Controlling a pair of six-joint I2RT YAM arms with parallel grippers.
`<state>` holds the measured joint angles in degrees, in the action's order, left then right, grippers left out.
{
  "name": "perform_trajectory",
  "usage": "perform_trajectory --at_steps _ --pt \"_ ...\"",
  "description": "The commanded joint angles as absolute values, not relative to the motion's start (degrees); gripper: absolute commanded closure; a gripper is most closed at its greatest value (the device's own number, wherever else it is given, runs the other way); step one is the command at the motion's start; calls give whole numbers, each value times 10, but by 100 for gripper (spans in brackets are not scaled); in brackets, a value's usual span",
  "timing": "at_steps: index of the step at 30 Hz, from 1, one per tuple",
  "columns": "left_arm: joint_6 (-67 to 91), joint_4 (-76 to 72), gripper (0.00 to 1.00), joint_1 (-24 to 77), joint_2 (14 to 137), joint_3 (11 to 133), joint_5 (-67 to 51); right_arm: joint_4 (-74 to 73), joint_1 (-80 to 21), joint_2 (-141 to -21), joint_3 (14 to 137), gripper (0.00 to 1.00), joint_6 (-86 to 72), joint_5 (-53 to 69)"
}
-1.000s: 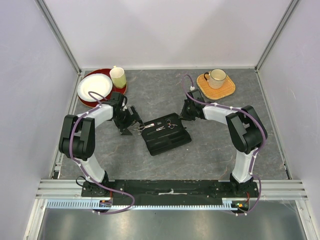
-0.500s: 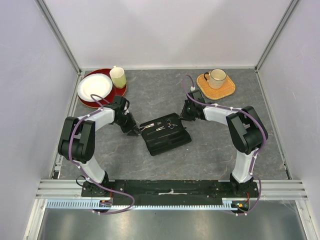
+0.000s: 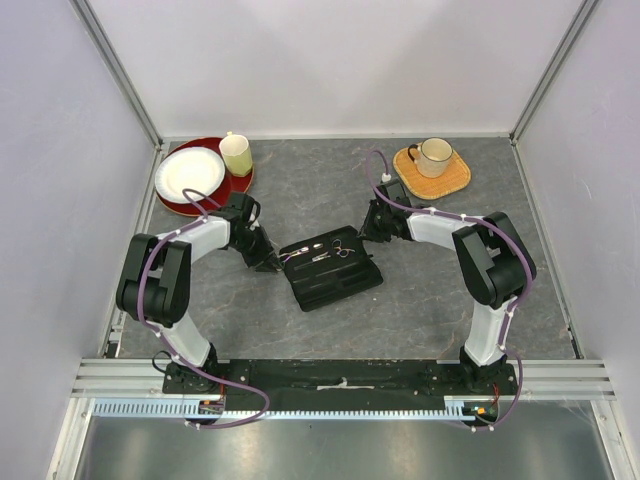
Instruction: Sort the hair-cutting tools
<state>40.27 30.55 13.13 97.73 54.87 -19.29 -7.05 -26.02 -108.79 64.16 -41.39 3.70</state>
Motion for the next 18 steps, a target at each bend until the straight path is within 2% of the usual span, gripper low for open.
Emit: perform_trajectory --at_steps 1,6,13,18 --pt "421 274 68 136 954 536 -182 -121 -260 -1095 623 79 -404 34" --pt "430 249 71 140 965 536 -216 -119 -260 -1100 624 79 -404 39" --pt "425 241 83 143 992 555 -269 -118 -260 -1107 626 81 -406 46" --pt "433 234 85 146 999 559 -298 -118 -260 -1110 628 81 -405 48"
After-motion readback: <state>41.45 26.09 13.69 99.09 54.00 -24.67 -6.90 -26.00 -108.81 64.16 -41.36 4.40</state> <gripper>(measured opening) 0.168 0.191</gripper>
